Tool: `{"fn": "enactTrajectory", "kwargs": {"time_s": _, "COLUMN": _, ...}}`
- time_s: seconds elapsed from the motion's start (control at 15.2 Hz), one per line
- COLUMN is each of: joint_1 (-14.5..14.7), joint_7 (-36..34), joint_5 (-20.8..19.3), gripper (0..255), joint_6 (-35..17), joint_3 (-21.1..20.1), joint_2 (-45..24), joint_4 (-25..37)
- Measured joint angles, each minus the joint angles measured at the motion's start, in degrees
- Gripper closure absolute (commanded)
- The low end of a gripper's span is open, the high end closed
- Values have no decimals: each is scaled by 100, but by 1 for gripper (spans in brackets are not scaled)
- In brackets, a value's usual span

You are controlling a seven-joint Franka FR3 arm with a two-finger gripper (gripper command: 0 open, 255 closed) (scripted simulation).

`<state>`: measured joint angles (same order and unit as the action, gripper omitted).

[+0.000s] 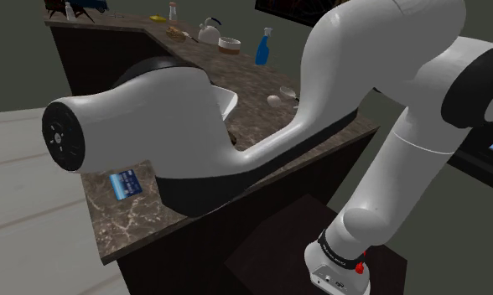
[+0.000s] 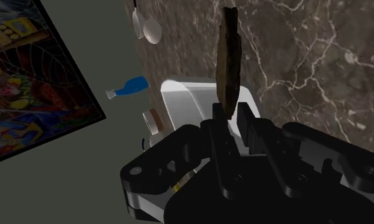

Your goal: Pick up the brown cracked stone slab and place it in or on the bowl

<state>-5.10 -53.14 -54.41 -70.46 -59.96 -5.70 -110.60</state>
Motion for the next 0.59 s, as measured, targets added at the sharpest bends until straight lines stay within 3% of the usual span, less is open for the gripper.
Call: {"fn": "enactTrajectory", "kwargs": {"time_s": 0.59, "joint_1": -55, "joint_7": 586, "joint_5": 28, "gripper": 255, "joint_6": 231, "joint_3": 1, "joint_2": 315, "joint_4": 418}}
